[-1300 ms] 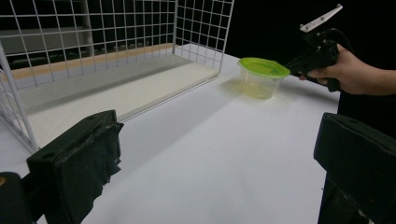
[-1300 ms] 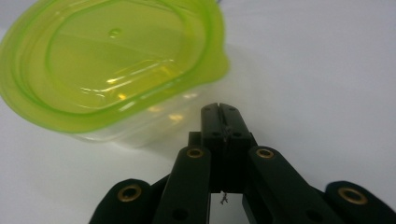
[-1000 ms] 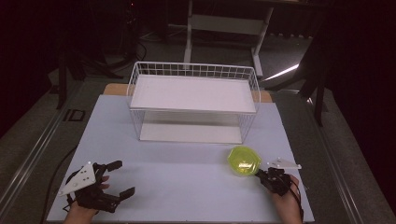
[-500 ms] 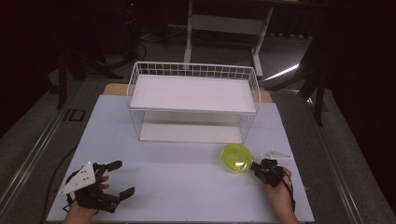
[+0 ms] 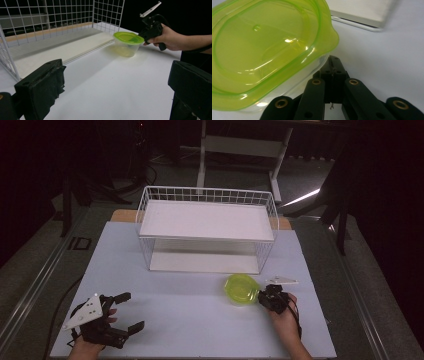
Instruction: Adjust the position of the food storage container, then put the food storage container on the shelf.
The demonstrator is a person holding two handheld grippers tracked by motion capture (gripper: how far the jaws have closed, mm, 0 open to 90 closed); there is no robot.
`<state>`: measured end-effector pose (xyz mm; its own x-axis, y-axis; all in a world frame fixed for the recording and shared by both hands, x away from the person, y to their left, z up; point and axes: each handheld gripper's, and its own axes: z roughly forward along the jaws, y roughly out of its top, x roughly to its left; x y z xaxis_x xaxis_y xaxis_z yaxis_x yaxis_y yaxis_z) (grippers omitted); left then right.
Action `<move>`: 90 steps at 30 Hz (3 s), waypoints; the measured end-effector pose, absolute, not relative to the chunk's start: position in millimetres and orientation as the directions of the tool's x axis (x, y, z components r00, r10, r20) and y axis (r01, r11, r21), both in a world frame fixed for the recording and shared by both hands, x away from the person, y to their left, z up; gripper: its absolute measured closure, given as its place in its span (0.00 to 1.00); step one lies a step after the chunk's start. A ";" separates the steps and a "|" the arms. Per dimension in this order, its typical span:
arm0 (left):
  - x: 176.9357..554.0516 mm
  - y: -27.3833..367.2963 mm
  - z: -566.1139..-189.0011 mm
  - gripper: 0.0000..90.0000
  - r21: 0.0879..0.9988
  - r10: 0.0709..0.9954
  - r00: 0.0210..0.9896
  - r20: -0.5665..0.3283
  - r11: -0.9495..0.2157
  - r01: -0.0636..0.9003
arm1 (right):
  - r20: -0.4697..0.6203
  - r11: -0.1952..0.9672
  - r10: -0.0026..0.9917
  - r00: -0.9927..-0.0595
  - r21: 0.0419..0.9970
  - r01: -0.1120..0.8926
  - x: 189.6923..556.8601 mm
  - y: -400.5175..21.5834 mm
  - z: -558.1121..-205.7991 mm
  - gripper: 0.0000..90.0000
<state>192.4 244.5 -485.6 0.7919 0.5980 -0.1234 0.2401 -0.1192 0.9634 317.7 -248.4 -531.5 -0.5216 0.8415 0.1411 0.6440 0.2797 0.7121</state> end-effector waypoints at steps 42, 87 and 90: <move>192.0 242.7 -485.1 0.02 0.963 0.589 0.799 -0.120 -0.126 0.238 | 0.185 0.348 0.751 -0.633 0.704 0.619 313.7 -167.5 -528.2 1.00; 203.1 229.3 -484.0 0.02 0.942 0.587 0.802 -0.115 -0.193 0.276 | 0.106 0.384 0.654 -0.749 0.806 0.450 265.0 -157.2 -493.7 0.30; 205.9 224.2 -479.5 0.02 0.935 0.580 0.804 -0.133 -0.195 0.295 | 0.100 0.390 0.625 -0.775 0.819 0.420 255.5 -156.8 -485.2 0.20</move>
<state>205.9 224.2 -479.5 0.8036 0.5801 -0.1331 0.2954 -0.1947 0.9353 255.5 -156.8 -485.2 -0.7745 0.6246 0.0999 0.4203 0.3903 0.8192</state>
